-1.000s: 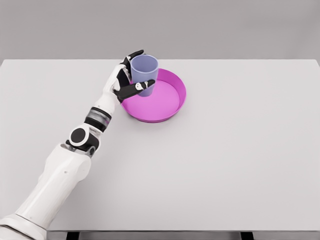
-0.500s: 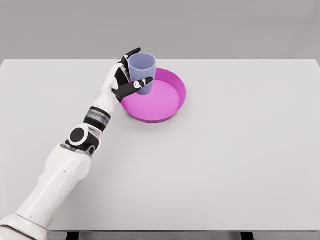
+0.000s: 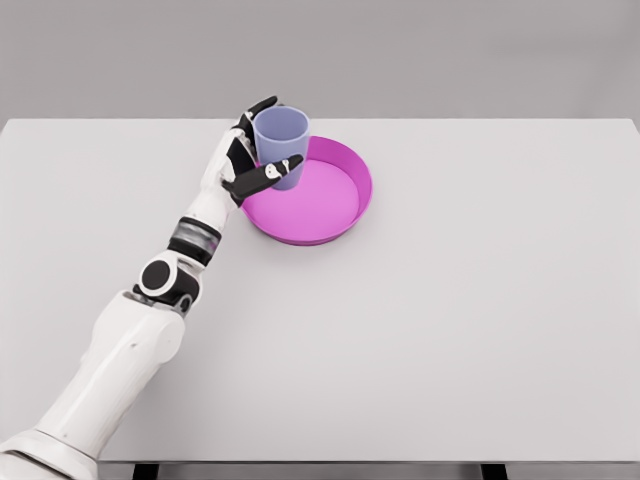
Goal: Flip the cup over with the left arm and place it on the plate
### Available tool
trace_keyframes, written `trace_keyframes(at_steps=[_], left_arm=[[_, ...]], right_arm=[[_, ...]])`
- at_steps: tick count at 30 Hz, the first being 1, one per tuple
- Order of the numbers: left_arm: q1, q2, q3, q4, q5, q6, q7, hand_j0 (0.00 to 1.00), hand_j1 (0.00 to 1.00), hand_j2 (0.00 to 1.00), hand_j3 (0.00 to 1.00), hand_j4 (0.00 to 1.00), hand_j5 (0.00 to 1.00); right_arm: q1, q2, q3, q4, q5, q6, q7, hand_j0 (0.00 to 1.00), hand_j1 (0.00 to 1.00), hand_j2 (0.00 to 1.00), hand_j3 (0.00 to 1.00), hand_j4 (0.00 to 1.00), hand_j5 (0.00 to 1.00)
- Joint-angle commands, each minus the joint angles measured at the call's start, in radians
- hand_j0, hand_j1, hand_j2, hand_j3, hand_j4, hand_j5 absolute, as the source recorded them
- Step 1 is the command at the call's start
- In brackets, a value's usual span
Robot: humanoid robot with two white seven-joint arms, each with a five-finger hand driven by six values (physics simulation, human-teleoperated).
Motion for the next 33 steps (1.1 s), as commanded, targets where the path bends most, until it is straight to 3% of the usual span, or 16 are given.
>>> trace_keyframes(at_steps=[1,11,33], left_arm=[[0.0,-0.005,-0.002,0.021,-0.002,-0.011,-0.001,0.85,0.85,0.85,0.85,0.85,0.85],[0.0,-0.019,-0.003,0.061,-0.005,-0.023,-0.001,0.85,0.85,0.85,0.85,0.85,0.85],[0.003,-0.019,0.003,0.055,0.0,-0.027,-0.001,0.93,0.93,0.93,0.93,0.93,0.93]], right_arm=[[0.0,0.0,0.0,0.0,0.0,0.0,0.0,1.0,1.0,1.0,1.0,1.0,1.0],[0.0,0.0,0.0,0.0,0.0,0.0,0.0,1.0,1.0,1.0,1.0,1.0,1.0],[0.0,0.0,0.0,0.0,0.0,0.0,0.0,1.0,1.0,1.0,1.0,1.0,1.0]])
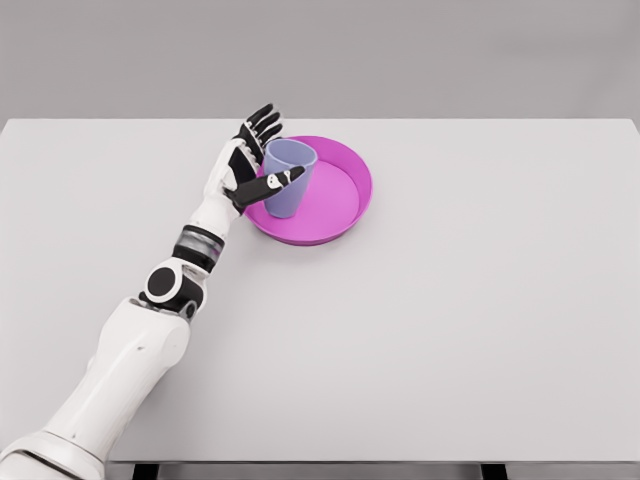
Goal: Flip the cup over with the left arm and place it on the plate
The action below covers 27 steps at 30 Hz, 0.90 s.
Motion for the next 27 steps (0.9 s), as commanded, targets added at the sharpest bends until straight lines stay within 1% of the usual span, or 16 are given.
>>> trace_keyframes(at_steps=[1,6,7,8,12,14,27], left_arm=[[0.0,0.003,0.0,-0.005,0.001,0.0,0.0,0.93,0.93,0.93,0.93,0.93,0.93],[-0.005,0.012,0.0,-0.007,-0.002,0.0,0.0,0.94,0.94,0.94,0.94,0.94,0.94],[-0.006,0.013,0.002,-0.007,-0.002,0.0,0.0,0.96,0.96,0.96,0.96,0.96,0.96],[-0.005,0.027,0.004,-0.007,-0.002,0.001,0.0,1.0,1.0,1.0,1.0,1.0,1.0],[-0.005,0.038,0.004,-0.007,-0.002,0.0,0.0,1.0,1.0,1.0,1.0,1.0,1.0],[-0.002,0.059,0.004,-0.008,-0.003,0.0,0.0,1.0,1.0,1.0,1.0,1.0,1.0],[0.017,0.07,0.002,-0.036,-0.01,-0.039,-0.002,1.0,1.0,1.0,1.0,1.0,1.0]], right_arm=[[0.0,0.0,0.0,0.0,0.0,0.0,0.0,1.0,1.0,1.0,1.0,1.0,1.0],[0.0,0.0,0.0,0.0,0.0,0.0,0.0,1.0,1.0,1.0,1.0,1.0,1.0],[0.0,0.0,0.0,0.0,0.0,0.0,0.0,1.0,1.0,1.0,1.0,1.0,1.0],[0.0,0.0,0.0,0.0,0.0,0.0,0.0,1.0,1.0,1.0,1.0,1.0,1.0],[0.0,0.0,0.0,0.0,0.0,0.0,0.0,1.0,1.0,1.0,1.0,1.0,1.0],[0.0,0.0,0.0,0.0,0.0,0.0,0.0,1.0,1.0,1.0,1.0,1.0,1.0],[0.0,0.0,0.0,0.0,0.0,0.0,0.0,1.0,1.0,1.0,1.0,1.0,1.0]])
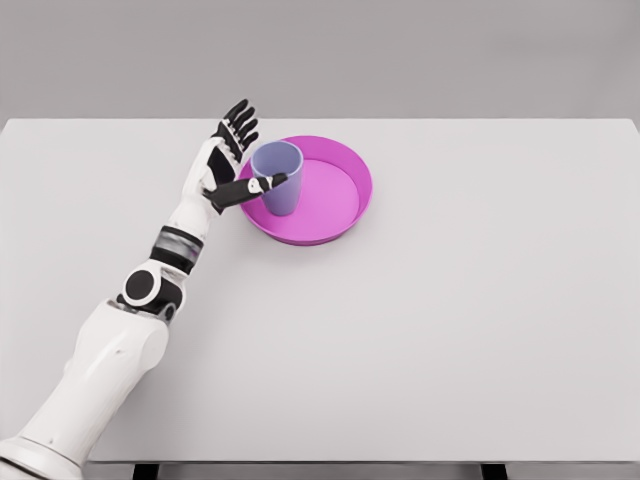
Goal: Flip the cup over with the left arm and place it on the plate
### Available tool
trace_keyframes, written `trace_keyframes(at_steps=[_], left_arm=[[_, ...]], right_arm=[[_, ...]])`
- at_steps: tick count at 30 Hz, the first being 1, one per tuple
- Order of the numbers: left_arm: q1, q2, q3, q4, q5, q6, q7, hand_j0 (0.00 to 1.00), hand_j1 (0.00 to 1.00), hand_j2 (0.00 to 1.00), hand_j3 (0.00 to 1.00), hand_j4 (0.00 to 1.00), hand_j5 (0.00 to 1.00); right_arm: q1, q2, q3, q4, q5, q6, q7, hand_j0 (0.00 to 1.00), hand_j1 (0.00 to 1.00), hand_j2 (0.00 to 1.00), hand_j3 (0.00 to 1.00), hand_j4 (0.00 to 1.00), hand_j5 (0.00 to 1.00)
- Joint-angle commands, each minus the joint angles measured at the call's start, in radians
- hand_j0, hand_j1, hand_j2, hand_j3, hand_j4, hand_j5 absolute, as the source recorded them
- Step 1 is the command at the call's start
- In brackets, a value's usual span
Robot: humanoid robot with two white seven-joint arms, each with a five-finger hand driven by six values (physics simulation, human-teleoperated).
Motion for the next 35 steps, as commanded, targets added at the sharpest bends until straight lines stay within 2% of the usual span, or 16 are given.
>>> trace_keyframes(at_steps=[1,8,12,13,16,17,18,19,22,24,26,35], left_arm=[[0.0,0.004,-0.001,-0.004,0.0,-0.005,0.0,1.0,1.0,1.0,1.0,1.0,1.0],[0.0,0.034,-0.001,-0.041,0.0,-0.003,0.0,1.0,1.0,1.0,1.0,1.0,1.0],[0.008,0.094,-0.004,-0.074,-0.005,-0.003,0.001,1.0,1.0,1.0,1.0,1.0,1.0],[0.008,0.116,-0.004,-0.084,-0.029,-0.003,0.003,1.0,1.0,1.0,1.0,1.0,1.0],[0.003,0.217,0.002,-0.127,-0.265,-0.006,0.004,1.0,1.0,1.0,1.0,1.0,1.0],[-0.001,0.237,0.002,-0.131,-0.313,-0.008,0.004,1.0,1.0,1.0,1.0,1.0,1.0],[-0.009,0.281,0.002,-0.137,-0.408,-0.041,0.006,1.0,1.0,1.0,1.0,1.0,1.0],[-0.012,0.321,0.003,-0.136,-0.466,-0.078,0.006,1.0,1.0,1.0,1.0,1.0,1.0],[-0.017,0.439,-0.001,-0.148,-0.548,-0.1,0.006,1.0,1.0,1.0,1.0,1.0,1.0],[-0.017,0.464,0.0,-0.182,-0.552,-0.1,0.006,1.0,1.0,1.0,1.0,1.0,1.0],[-0.017,0.54,0.0,-0.214,-0.552,-0.097,0.006,1.0,1.0,1.0,1.0,1.0,1.0],[-0.032,0.614,0.002,-0.216,-0.552,-0.089,0.007,1.0,1.0,1.0,1.0,1.0,1.0]], right_arm=[[0.0,0.0,0.0,0.0,0.0,0.0,0.0,1.0,1.0,1.0,1.0,1.0,1.0],[0.0,0.0,0.0,0.0,0.0,0.0,0.0,1.0,1.0,1.0,1.0,1.0,1.0],[0.0,0.0,0.0,0.0,0.0,0.0,0.0,1.0,1.0,1.0,1.0,1.0,1.0],[0.0,0.0,0.0,0.0,0.0,0.0,0.0,1.0,1.0,1.0,1.0,1.0,1.0],[0.0,0.0,0.0,0.0,0.0,0.0,0.0,1.0,1.0,1.0,1.0,1.0,1.0],[0.0,0.0,0.0,0.0,0.0,0.0,0.0,1.0,1.0,1.0,1.0,1.0,1.0],[0.0,0.0,0.0,0.0,0.0,0.0,0.0,1.0,1.0,1.0,1.0,1.0,1.0],[0.0,0.0,0.0,0.0,0.0,0.0,0.0,1.0,1.0,1.0,1.0,1.0,1.0],[0.0,0.0,0.0,0.0,0.0,0.0,0.0,1.0,1.0,1.0,1.0,1.0,1.0],[0.0,0.0,0.0,0.0,0.0,0.0,0.0,1.0,1.0,1.0,1.0,1.0,1.0],[0.0,0.0,0.0,0.0,0.0,0.0,0.0,1.0,1.0,1.0,1.0,1.0,1.0],[0.0,0.0,0.0,0.0,0.0,0.0,0.0,1.0,1.0,1.0,1.0,1.0,1.0]])
